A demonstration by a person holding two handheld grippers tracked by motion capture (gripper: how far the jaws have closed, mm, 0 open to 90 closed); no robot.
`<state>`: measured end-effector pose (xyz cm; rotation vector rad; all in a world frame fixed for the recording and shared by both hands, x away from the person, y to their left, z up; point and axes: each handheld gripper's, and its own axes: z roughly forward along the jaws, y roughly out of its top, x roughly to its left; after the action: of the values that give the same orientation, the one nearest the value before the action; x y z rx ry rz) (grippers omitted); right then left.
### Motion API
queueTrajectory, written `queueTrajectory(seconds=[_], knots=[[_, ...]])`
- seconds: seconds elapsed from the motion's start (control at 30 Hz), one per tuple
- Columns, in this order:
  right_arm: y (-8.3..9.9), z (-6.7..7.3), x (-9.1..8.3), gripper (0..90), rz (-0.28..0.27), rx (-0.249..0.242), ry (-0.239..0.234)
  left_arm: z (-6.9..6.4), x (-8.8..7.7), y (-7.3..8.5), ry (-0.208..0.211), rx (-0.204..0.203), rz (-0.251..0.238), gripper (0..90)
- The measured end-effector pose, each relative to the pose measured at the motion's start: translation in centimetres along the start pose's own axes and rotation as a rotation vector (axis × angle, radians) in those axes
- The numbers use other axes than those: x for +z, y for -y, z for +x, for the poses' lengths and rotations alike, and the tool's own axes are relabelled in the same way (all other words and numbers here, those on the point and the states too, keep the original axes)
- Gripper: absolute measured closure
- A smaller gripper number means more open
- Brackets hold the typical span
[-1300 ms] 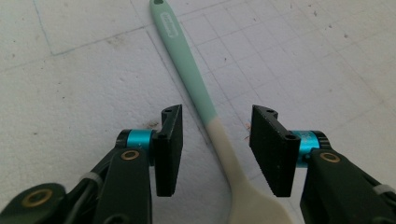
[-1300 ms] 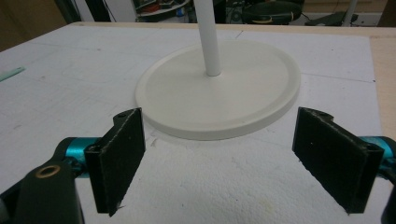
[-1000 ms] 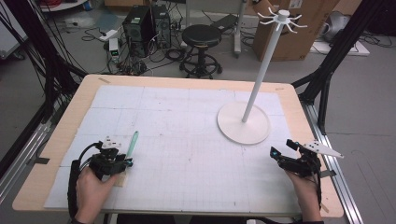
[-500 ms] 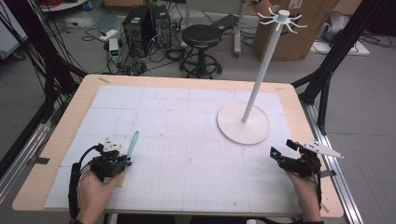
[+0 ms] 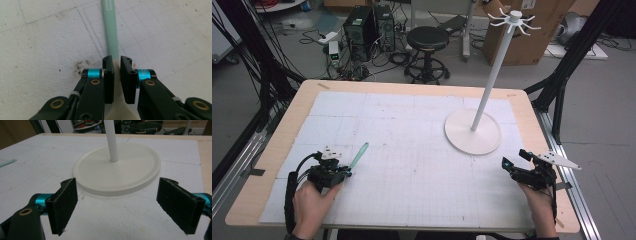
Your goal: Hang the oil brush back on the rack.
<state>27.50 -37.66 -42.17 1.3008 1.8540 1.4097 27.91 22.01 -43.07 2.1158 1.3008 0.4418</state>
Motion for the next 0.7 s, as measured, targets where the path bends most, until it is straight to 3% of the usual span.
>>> queueTrajectory(seconds=[0.17,0.43,0.7], knots=[[0.0,0.0,0.0,16.6,-0.002,-0.003,-0.001,0.1,0.0,0.0,0.015,0.020,-0.017,82.5],[0.0,0.0,0.1,16.5,-0.002,-0.010,0.000,0.1,-0.6,-0.5,0.101,0.043,-0.062,82.3],[-0.1,0.1,0.2,16.5,-0.002,-0.004,-0.002,0.0,-1.4,-1.5,0.150,0.068,-0.151,82.4]])
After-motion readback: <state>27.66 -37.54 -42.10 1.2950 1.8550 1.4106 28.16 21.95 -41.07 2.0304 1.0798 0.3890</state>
